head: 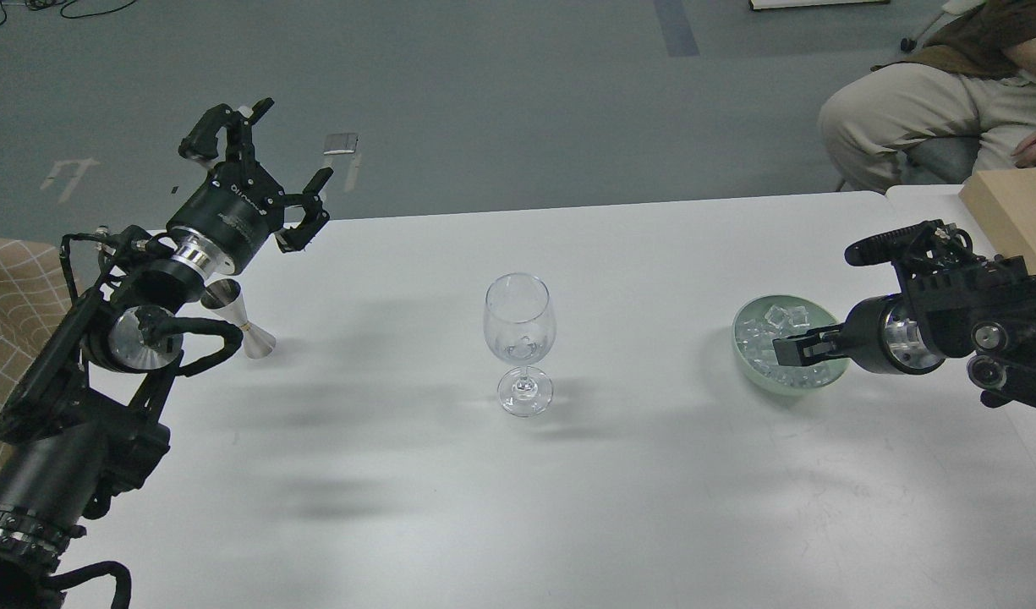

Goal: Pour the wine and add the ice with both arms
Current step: 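Close the right gripper on an ice cube in the bowl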

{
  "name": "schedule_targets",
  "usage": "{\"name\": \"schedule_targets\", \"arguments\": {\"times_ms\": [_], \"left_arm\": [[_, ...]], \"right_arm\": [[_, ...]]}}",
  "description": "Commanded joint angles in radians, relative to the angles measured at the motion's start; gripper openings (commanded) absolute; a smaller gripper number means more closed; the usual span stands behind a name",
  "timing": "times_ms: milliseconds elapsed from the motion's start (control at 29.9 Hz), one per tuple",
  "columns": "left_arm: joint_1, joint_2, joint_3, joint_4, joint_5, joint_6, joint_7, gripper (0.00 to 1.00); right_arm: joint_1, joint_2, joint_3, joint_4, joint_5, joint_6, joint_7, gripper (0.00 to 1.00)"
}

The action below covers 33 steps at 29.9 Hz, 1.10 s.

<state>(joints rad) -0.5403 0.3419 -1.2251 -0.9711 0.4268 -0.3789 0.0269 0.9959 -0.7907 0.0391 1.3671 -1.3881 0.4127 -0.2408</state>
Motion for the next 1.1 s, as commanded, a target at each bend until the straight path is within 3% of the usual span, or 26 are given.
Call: {"name": "schedule_targets", "arguments": {"times_ms": [0,1070], "left_arm": [[0.000,0.000,-0.001,0.000,0.000,0.000,-0.001,0.98],[0.000,0.000,-0.002,0.002,0.000,-0.002,-0.001,0.98]], "right_arm": [[0.000,0.021,0.001,-0.017,0.000,0.000,0.000,0.74],[-0.002,0.073,0.001,-0.065,0.012,0.021,0.012,0.62]]}}
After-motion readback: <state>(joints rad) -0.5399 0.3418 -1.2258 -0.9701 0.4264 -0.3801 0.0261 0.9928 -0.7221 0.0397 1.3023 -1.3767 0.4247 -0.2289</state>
